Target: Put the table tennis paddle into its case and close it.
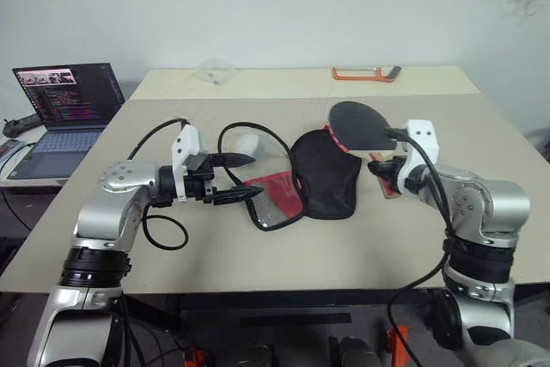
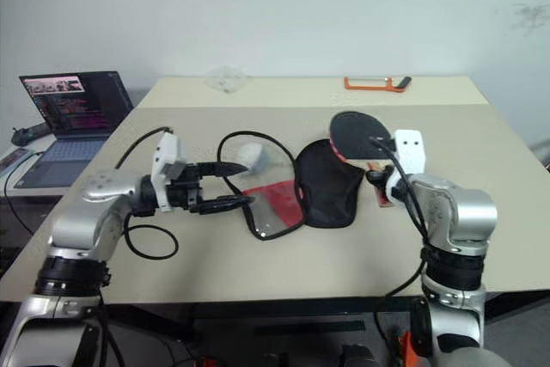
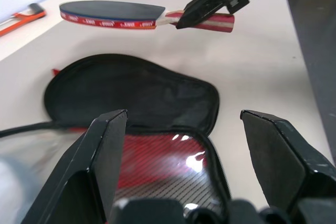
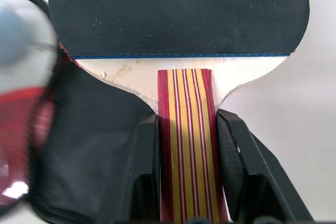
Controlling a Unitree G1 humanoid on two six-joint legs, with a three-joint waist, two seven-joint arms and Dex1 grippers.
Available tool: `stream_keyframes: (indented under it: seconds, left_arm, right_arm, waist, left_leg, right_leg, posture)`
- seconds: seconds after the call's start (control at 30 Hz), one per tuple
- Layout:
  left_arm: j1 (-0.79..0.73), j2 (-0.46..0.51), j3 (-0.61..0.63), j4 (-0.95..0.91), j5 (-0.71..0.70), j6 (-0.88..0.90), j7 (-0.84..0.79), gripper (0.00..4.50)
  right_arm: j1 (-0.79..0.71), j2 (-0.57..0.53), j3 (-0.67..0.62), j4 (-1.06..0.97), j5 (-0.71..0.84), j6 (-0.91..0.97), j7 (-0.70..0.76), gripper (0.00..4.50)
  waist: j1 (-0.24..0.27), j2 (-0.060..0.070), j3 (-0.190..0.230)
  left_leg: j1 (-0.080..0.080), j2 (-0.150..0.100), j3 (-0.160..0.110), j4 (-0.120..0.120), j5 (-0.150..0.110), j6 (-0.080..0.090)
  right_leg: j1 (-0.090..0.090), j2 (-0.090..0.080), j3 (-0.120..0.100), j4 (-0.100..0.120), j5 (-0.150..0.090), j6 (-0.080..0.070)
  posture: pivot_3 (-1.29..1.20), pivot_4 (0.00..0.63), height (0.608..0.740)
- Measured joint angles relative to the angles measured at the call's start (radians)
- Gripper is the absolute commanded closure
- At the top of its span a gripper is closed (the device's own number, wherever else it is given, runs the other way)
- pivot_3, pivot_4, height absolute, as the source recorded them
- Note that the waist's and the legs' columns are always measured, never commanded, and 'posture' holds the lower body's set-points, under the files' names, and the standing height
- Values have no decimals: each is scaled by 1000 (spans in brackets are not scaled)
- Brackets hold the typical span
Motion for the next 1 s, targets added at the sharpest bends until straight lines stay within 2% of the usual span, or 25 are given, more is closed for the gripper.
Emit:
stream_keyframes:
  seconds: [0.13, 0.27, 0.7, 1.0]
  left_arm:
    - [23, 12, 12, -9, -1, -1, 1, 733]
    - [24, 13, 12, -9, -1, -8, 0, 733]
    - [-40, -15, -13, 96, 23, -84, -25, 733]
    - [-55, -25, -24, 117, 38, -106, -33, 733]
  right_arm:
    - [-8, 159, 19, 27, -5, -32, -66, 3412]
    - [2, 229, 58, 70, -7, -90, -105, 3412]
    - [97, 265, 97, 190, -67, -264, -189, 3412]
    - [86, 283, 118, 281, -80, -364, -215, 3412]
  waist:
    - [-5, 0, 0]
    - [-6, 0, 0]
    - [-17, 0, 0]
    - [-21, 0, 0]
  left_leg:
    - [0, 0, 0, 0, 0, -1]
    - [-1, 0, 0, 0, 1, -1]
    - [-1, 0, 0, 0, 1, -1]
    - [1, 0, 0, 0, 0, 0]
  right_leg:
    - [-1, 0, 1, 0, 0, 0]
    - [-1, 0, 0, 0, 0, 0]
    - [-2, 0, 0, 1, 0, 0]
    - [-1, 0, 1, 2, 0, 0]
  posture:
    - [0, 150, 740]
    - [0, 150, 740]
    - [0, 150, 740]
    - [0, 150, 740]
